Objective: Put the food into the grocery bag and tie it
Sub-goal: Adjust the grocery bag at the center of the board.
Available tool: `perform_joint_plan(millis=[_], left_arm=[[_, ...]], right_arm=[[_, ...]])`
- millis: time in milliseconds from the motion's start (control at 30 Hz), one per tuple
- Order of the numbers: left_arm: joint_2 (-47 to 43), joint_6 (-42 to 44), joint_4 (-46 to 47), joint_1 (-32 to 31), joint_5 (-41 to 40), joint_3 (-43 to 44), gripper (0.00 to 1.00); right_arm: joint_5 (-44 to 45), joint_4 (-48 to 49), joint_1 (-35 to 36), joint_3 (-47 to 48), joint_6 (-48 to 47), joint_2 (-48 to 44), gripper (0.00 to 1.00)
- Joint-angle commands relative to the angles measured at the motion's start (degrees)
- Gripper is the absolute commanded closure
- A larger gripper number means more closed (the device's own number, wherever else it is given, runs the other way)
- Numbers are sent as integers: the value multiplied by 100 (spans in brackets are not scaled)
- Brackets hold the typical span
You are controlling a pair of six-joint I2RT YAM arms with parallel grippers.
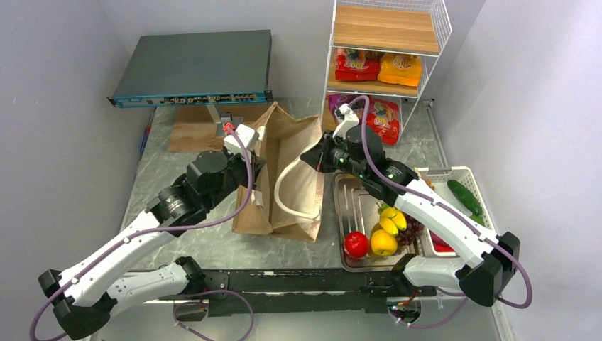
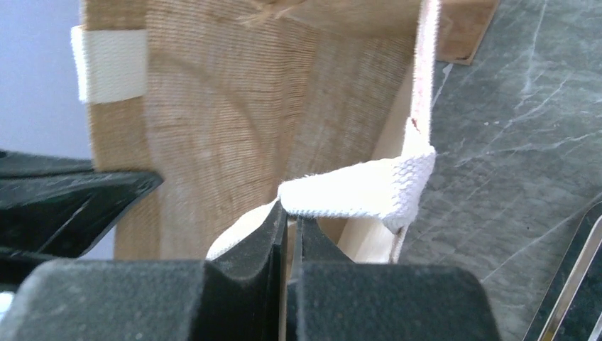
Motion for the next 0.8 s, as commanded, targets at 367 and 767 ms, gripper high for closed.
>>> perform_joint_plan(millis=[367, 767], left_arm=[[78, 388, -7, 427, -359, -81, 100], [68, 911, -619, 503, -804, 533, 100]], right_arm=[[-2358, 781, -823, -522, -114, -1423, 100], [-5966, 3674, -1236, -1221, 871, -1149, 100]])
